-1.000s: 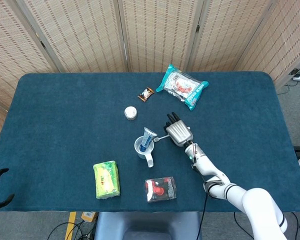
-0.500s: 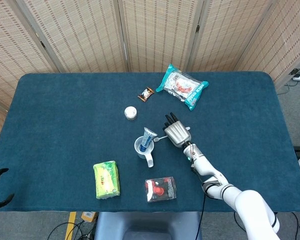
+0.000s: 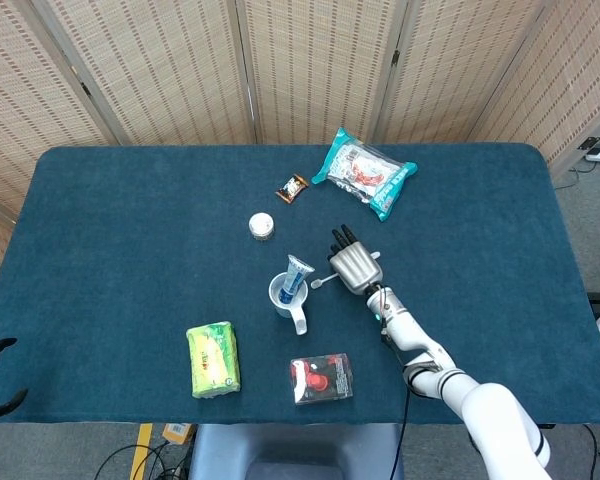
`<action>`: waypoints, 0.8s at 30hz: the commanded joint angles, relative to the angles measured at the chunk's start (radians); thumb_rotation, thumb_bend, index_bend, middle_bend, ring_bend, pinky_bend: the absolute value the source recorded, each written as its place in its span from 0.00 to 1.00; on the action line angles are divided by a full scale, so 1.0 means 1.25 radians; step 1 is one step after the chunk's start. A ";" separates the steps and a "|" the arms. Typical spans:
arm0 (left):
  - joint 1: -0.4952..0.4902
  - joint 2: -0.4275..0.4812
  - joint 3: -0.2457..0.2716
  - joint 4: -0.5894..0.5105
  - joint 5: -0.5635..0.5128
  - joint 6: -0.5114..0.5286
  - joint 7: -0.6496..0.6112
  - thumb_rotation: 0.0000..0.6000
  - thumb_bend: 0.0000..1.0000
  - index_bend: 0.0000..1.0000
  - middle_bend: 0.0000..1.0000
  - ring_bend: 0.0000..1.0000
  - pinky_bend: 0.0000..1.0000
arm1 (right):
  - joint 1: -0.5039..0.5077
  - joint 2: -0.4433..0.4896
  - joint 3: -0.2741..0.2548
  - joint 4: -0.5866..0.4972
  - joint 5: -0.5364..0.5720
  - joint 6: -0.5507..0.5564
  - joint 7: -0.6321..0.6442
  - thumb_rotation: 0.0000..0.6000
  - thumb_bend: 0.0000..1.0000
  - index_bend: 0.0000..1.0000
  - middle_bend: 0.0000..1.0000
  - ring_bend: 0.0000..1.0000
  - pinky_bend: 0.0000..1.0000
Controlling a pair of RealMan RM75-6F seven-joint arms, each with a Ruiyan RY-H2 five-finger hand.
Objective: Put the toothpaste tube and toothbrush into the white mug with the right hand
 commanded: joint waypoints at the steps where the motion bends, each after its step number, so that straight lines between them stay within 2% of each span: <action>1: 0.001 0.000 0.000 0.001 0.000 0.001 -0.002 1.00 0.23 0.26 0.08 0.05 0.15 | -0.001 -0.002 -0.001 0.004 -0.005 0.009 0.012 1.00 0.29 0.57 0.35 0.08 0.06; 6: 0.003 0.001 0.000 0.002 -0.001 0.003 -0.005 1.00 0.23 0.26 0.08 0.05 0.15 | -0.007 0.014 0.004 -0.010 -0.011 0.042 0.045 1.00 0.29 0.61 0.37 0.10 0.06; 11: 0.004 0.004 0.001 -0.005 0.003 0.006 -0.003 1.00 0.23 0.26 0.08 0.05 0.15 | -0.027 0.064 0.026 -0.089 -0.010 0.117 0.102 1.00 0.29 0.65 0.39 0.11 0.06; 14: 0.003 0.007 -0.001 -0.011 0.005 0.009 0.000 1.00 0.23 0.26 0.08 0.05 0.15 | -0.048 0.109 0.050 -0.180 0.001 0.165 0.148 1.00 0.29 0.67 0.40 0.11 0.06; 18: -0.001 0.011 -0.002 -0.022 0.012 0.011 0.007 1.00 0.23 0.26 0.08 0.05 0.15 | -0.086 0.194 0.082 -0.362 0.028 0.201 0.216 1.00 0.29 0.67 0.40 0.11 0.06; 24: -0.006 0.014 -0.001 -0.036 0.017 0.007 0.019 1.00 0.23 0.26 0.08 0.05 0.15 | -0.133 0.308 0.096 -0.579 0.059 0.197 0.287 1.00 0.29 0.68 0.39 0.10 0.06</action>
